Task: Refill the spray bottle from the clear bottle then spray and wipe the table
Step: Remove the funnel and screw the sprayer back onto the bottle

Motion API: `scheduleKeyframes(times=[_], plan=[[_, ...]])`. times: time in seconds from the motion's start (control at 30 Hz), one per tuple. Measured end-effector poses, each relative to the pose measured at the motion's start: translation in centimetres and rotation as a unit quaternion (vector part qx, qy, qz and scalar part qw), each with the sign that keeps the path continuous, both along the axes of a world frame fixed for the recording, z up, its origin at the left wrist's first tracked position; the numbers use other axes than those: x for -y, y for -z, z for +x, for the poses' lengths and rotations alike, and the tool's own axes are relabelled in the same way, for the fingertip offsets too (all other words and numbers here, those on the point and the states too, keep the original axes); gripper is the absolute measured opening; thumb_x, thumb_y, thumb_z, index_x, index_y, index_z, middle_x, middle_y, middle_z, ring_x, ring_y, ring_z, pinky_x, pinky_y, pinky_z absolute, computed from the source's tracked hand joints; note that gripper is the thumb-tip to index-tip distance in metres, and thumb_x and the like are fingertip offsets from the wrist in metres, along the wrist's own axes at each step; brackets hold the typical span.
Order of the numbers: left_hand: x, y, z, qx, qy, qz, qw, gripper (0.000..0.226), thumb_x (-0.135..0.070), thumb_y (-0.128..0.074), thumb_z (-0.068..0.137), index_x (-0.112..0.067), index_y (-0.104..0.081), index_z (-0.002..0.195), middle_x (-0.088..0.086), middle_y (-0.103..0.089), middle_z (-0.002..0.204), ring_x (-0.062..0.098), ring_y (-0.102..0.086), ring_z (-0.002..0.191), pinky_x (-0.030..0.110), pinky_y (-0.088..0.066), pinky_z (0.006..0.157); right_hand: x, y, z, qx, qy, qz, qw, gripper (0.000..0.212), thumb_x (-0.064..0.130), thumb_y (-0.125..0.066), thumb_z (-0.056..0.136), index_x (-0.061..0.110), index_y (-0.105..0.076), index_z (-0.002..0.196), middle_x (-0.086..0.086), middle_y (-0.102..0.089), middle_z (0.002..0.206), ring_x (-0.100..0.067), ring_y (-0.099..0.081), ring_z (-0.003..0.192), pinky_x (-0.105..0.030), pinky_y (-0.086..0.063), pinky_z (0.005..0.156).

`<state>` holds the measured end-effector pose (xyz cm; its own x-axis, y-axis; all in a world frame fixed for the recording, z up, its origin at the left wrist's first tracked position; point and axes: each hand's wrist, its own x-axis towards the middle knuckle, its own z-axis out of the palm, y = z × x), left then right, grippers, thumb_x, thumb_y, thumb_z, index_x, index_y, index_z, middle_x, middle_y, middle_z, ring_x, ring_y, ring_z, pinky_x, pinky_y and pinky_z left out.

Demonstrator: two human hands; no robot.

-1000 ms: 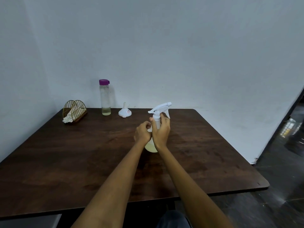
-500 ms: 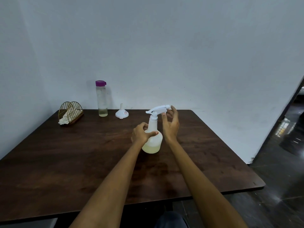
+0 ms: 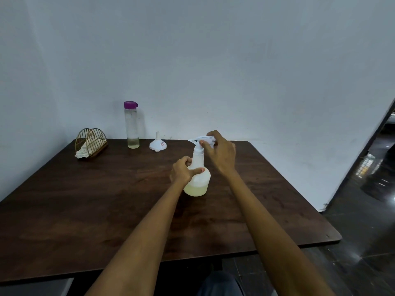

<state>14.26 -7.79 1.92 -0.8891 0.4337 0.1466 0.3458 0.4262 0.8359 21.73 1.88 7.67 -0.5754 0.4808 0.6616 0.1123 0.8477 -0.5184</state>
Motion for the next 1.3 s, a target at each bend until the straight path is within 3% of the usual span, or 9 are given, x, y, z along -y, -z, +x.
scheduleKeyframes(times=[0.17, 0.3, 0.43, 0.5, 0.57, 0.67, 0.8, 1.07, 1.3], plan=[[0.1, 0.0, 0.1, -0.005, -0.001, 0.003, 1.000, 0.044, -0.037, -0.079, 0.073, -0.012, -0.063, 0.105, 0.001, -0.067, 0.108, 0.019, -0.060, 0.104, 0.027, -0.042, 0.073, 2.8, -0.9, -0.1, 0.128, 0.092, 0.111, 0.981, 0.039, 0.046, -0.046, 0.094, 0.010, -0.057, 0.098, -0.006, -0.065, 0.078, -0.022, -0.063, 0.072, -0.027, -0.037, 0.067], [0.2, 0.1, 0.2, 0.009, -0.001, 0.014, 1.000, 0.046, -0.040, -0.080, 0.071, -0.015, -0.063, 0.105, -0.002, -0.065, 0.109, 0.019, -0.059, 0.104, 0.030, -0.044, 0.078, 1.2, -3.8, 0.8, 0.190, 0.031, -0.073, 0.979, 0.066, 0.077, -0.033, 0.082, 0.015, -0.047, 0.064, 0.002, -0.053, 0.061, -0.015, -0.053, 0.059, -0.023, -0.036, 0.056], [0.1, 0.6, 0.0, 0.014, -0.001, 0.025, 1.000, 0.047, -0.040, -0.079, 0.072, -0.014, -0.062, 0.108, 0.001, -0.064, 0.115, 0.020, -0.058, 0.108, 0.032, -0.047, 0.084, -1.1, -4.3, 0.7, 0.121, -0.027, -0.148, 0.981, 0.026, 0.028, -0.036, 0.099, 0.013, -0.057, 0.096, -0.012, -0.071, 0.103, -0.027, -0.063, 0.103, -0.035, -0.046, 0.088], [0.0, 0.7, 0.0, 0.021, 0.000, 0.034, 0.999, 0.047, -0.040, -0.079, 0.072, -0.015, -0.062, 0.108, 0.001, -0.064, 0.116, 0.021, -0.058, 0.109, 0.035, -0.048, 0.088, -1.5, -3.4, 0.5, 0.167, -0.151, -0.190, 0.956, 0.040, -0.003, -0.042, 0.092, 0.006, -0.049, 0.130, -0.016, -0.061, 0.126, -0.027, -0.055, 0.121, -0.028, -0.047, 0.093], [0.0, 0.8, -0.1, 0.025, 0.000, 0.035, 0.999, 0.047, -0.041, -0.079, 0.071, -0.016, -0.062, 0.108, 0.001, -0.064, 0.116, 0.021, -0.057, 0.109, 0.036, -0.048, 0.088, -1.7, -2.0, 0.3, 0.192, -0.255, -0.237, 0.917, 0.053, -0.014, -0.045, 0.088, 0.004, -0.041, 0.139, -0.017, -0.053, 0.135, -0.025, -0.052, 0.124, -0.014, -0.050, 0.082], [-0.1, 0.8, -0.2, 0.022, 0.005, 0.032, 0.999, 0.049, -0.042, -0.078, 0.072, -0.015, -0.062, 0.109, 0.002, -0.064, 0.116, 0.022, -0.057, 0.108, 0.035, -0.048, 0.085, -1.8, -0.2, -0.6, 0.129, -0.288, -0.274, 0.908, 0.051, -0.010, -0.060, 0.084, 0.002, -0.048, 0.132, -0.016, -0.060, 0.124, -0.024, -0.059, 0.113, -0.012, -0.051, 0.075], [-0.1, 0.8, -0.3, 0.025, 0.003, 0.034, 0.999, 0.050, -0.042, -0.079, 0.071, -0.015, -0.062, 0.110, 0.003, -0.064, 0.117, 0.022, -0.057, 0.108, 0.036, -0.049, 0.086, -1.2, 1.1, -1.3, 0.048, -0.190, -0.238, 0.951, 0.052, 0.011, -0.084, 0.067, 0.012, -0.058, 0.113, 0.002, -0.064, 0.098, -0.012, -0.064, 0.087, -0.007, -0.048, 0.062], [-0.1, 1.0, -0.4, 0.021, 0.005, 0.042, 0.999, 0.046, -0.039, -0.080, 0.071, -0.015, -0.063, 0.106, 0.002, -0.064, 0.114, 0.021, -0.057, 0.107, 0.036, -0.049, 0.086, -1.8, 0.5, -1.5, 0.097, -0.285, -0.282, 0.911, 0.064, -0.011, -0.059, 0.085, 0.008, -0.036, 0.142, -0.015, -0.060, 0.125, -0.018, -0.058, 0.109, -0.012, -0.053, 0.078], [0.0, 0.9, -0.2, 0.034, 0.001, 0.050, 0.998, 0.055, -0.041, -0.079, 0.071, -0.013, -0.061, 0.115, 0.004, -0.064, 0.113, 0.025, -0.059, 0.109, 0.038, -0.049, 0.090, 0.3, 1.7, -1.4, -0.015, -0.171, -0.126, 0.977, 0.047, 0.000, -0.072, 0.078, 0.001, -0.057, 0.122, -0.017, -0.067, 0.106, -0.016, -0.059, 0.087, -0.014, -0.047, 0.075]])
